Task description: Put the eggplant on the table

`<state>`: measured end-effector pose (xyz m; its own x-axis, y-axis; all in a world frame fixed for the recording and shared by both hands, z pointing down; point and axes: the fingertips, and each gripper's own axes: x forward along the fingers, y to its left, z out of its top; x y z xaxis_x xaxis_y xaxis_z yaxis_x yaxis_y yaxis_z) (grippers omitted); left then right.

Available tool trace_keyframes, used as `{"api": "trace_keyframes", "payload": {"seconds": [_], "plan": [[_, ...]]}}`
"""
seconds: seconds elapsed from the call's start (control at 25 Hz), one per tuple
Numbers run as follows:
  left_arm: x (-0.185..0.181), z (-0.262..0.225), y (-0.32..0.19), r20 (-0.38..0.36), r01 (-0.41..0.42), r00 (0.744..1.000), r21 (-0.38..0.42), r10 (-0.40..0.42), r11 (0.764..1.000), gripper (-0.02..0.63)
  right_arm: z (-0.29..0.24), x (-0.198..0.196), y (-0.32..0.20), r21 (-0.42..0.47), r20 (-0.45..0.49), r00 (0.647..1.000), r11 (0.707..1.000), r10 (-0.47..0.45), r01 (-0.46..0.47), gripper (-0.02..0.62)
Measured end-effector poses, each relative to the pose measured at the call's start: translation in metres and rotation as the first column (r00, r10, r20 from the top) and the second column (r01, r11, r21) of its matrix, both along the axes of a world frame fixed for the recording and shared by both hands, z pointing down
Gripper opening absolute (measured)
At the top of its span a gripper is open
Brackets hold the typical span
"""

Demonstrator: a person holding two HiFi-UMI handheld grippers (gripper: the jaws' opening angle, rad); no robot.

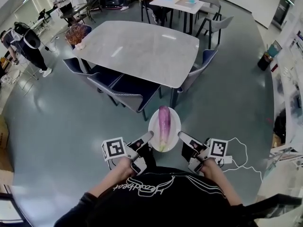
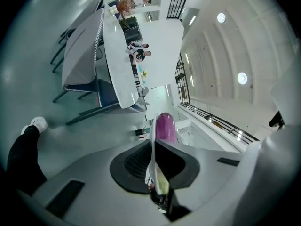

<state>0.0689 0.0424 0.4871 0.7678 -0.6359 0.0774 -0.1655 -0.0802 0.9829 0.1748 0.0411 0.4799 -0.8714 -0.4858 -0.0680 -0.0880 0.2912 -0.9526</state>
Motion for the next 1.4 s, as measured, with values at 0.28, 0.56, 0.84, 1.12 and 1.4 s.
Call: {"api": "trace_keyframes", "payload": {"seconds": [0.28,0.56,0.84,1.12,1.4], "plan": [[-0.031,0.013,-0.092,0.007,-0.023,1.0,-0.039,0.023,0.999,0.025,0.006,-0.029,-0.089,-0.032,-0.014,0.999,0.999,0.031,-0.031,0.021],[-0.065,0.008,-0.205,0.04,-0.062,0.997,-0.05,0.064,0.997,0.025,-0.001,-0.06,-0.198,-0.051,-0.008,0.997,0.996,0.077,-0.077,0.021],[-0.1,-0.006,-0.309,0.045,-0.084,0.995,-0.016,0.085,0.996,0.025,-0.012,-0.096,-0.299,-0.03,-0.006,0.995,0.994,0.1,-0.1,0.021],[-0.139,-0.015,-0.368,0.068,-0.08,0.994,-0.005,0.08,0.997,0.025,-0.022,-0.134,-0.359,-0.01,0.006,0.996,0.996,0.093,-0.093,0.021],[-0.156,-0.021,-0.39,0.045,-0.08,0.996,0.009,0.08,0.997,0.025,-0.027,-0.154,-0.382,0.003,0.003,0.996,0.996,0.091,-0.091,0.021]]}}
